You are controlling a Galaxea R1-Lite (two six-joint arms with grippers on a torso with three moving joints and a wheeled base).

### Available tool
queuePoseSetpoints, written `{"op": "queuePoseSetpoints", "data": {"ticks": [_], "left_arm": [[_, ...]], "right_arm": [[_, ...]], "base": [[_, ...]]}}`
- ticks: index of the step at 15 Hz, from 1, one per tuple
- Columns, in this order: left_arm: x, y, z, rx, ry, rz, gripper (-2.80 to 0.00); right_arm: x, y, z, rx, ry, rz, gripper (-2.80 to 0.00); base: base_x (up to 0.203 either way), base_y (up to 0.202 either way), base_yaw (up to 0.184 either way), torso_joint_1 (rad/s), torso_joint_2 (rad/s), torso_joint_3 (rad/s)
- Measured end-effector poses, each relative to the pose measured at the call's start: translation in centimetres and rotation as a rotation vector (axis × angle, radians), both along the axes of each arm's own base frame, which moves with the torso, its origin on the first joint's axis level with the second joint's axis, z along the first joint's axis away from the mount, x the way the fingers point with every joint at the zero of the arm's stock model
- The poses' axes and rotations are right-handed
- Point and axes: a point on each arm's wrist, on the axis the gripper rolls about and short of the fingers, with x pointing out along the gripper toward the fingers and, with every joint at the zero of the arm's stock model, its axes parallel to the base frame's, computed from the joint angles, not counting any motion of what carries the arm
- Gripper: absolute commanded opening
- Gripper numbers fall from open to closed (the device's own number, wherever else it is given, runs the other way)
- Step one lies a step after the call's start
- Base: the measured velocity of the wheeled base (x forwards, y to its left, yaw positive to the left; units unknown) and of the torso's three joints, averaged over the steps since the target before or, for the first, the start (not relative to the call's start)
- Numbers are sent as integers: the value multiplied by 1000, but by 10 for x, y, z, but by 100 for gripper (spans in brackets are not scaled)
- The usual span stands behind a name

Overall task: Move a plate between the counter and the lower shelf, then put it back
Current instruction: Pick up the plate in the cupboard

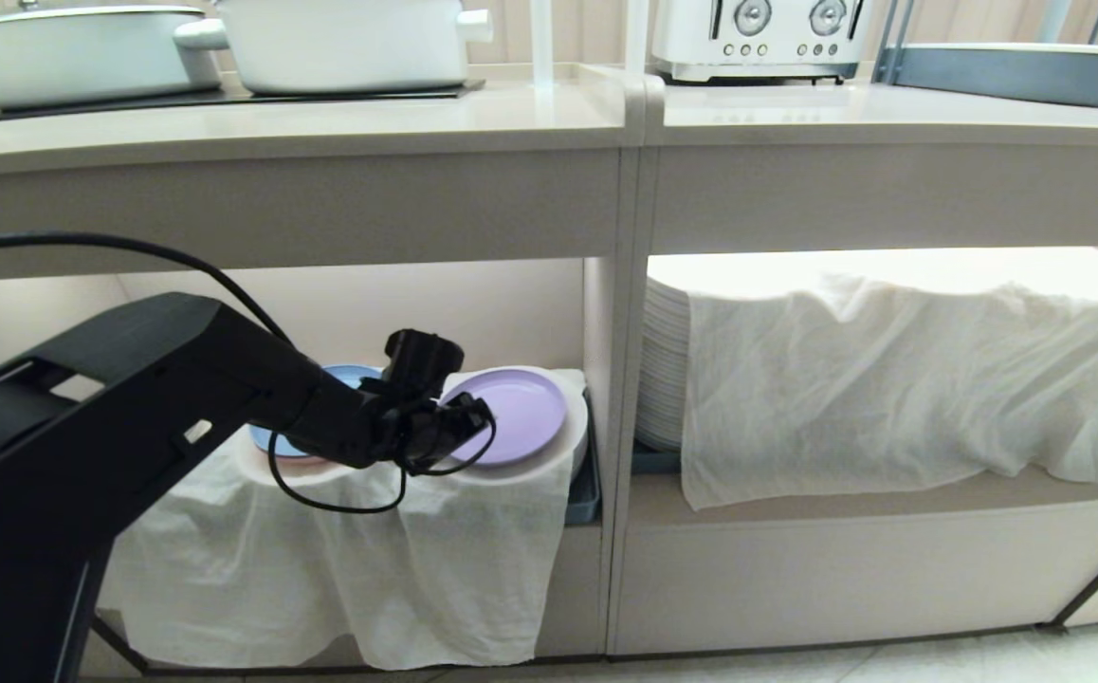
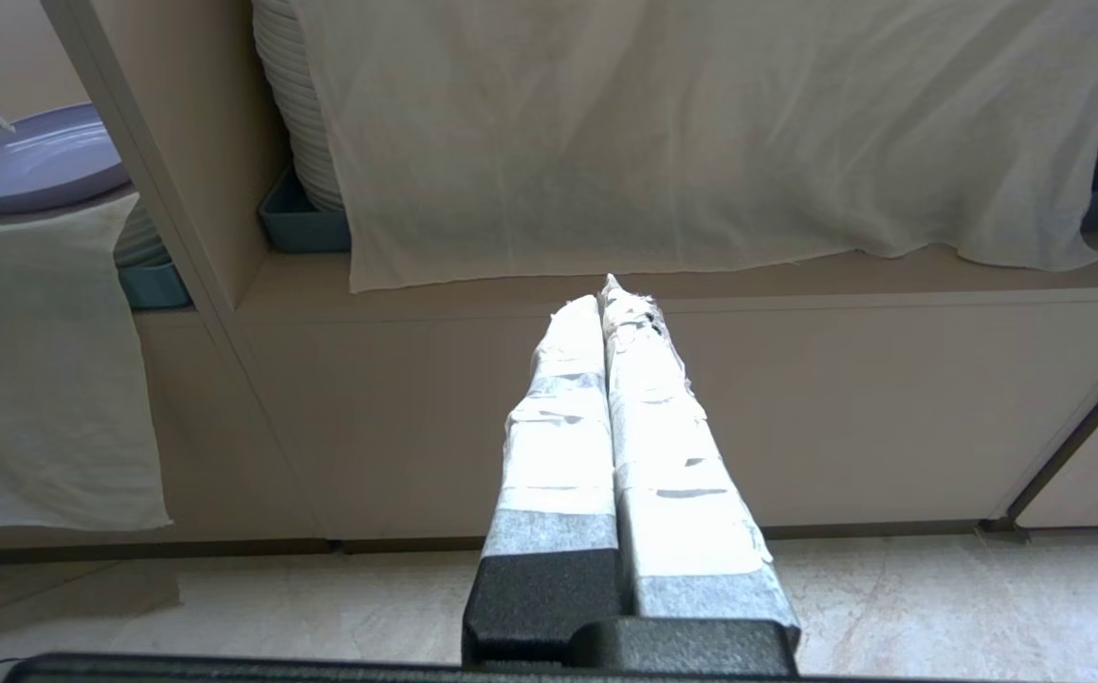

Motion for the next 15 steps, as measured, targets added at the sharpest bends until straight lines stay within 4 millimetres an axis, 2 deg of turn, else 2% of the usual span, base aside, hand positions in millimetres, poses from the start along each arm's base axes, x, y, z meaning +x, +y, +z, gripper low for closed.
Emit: {"op": "queuePoseSetpoints", "data": {"ticks": [5, 14, 15], "left_arm": [[6, -2, -8, 2, 4, 0, 0], [8, -5, -7, -2, -6, -3, 0], [8, -5, -7, -1, -8, -3, -280]], "right_arm": [[0, 0, 0, 1, 0, 0, -280], [0, 0, 0, 0, 0, 0, -280], [0, 0, 0, 0, 0, 0, -280]], "base": [[0, 0, 0, 0, 0, 0], [0, 0, 0, 0, 0, 0], [0, 0, 0, 0, 0, 0]]}}
